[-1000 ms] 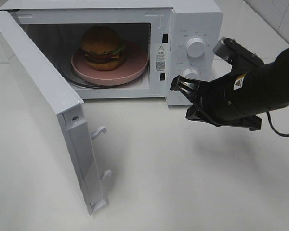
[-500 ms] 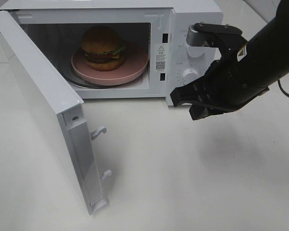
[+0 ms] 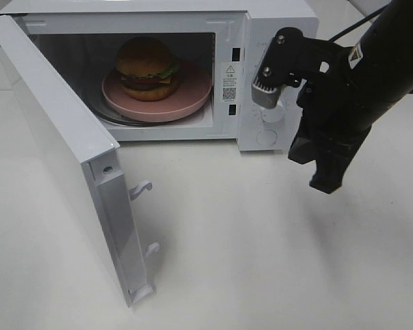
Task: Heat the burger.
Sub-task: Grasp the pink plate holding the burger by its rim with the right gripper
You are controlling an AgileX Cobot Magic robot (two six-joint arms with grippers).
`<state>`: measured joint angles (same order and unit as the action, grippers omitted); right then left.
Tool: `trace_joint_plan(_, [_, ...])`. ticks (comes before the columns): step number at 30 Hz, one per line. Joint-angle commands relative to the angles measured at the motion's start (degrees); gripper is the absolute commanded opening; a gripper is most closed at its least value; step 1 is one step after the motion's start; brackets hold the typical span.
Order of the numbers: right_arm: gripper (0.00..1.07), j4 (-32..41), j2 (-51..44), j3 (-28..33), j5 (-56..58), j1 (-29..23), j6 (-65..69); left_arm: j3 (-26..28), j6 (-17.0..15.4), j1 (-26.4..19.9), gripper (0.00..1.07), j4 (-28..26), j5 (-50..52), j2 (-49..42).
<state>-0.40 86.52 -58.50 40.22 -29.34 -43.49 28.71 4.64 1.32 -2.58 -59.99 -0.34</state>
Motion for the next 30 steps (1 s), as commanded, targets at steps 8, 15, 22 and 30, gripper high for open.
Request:
trace_joint_plan(8, [0.18, -1.5, -0.3, -0.2, -1.4, 0.3, -42.1, -0.1, -0.1, -0.3, 1.00, -0.1, 0.5, -1.0])
trace_joint_plan(15, [0.54, -5.8, -0.3, -0.2, -2.7, 0.3, -39.6, -0.1, -0.1, -0.3, 1.00, -0.1, 0.5, -1.0])
trace_joint_plan(22, [0.91, -10.5, -0.2, -0.2, -5.8, -2.0, -28.9, -0.1, -0.1, -0.3, 1.00, -0.1, 0.5, -1.0])
trace_joint_plan(30, [0.91, -17.7, 4.9, -3.6, -10.7, -5.4, -23.0, -0.1, -0.1, -0.3, 1.00, -0.1, 0.5, -1.0])
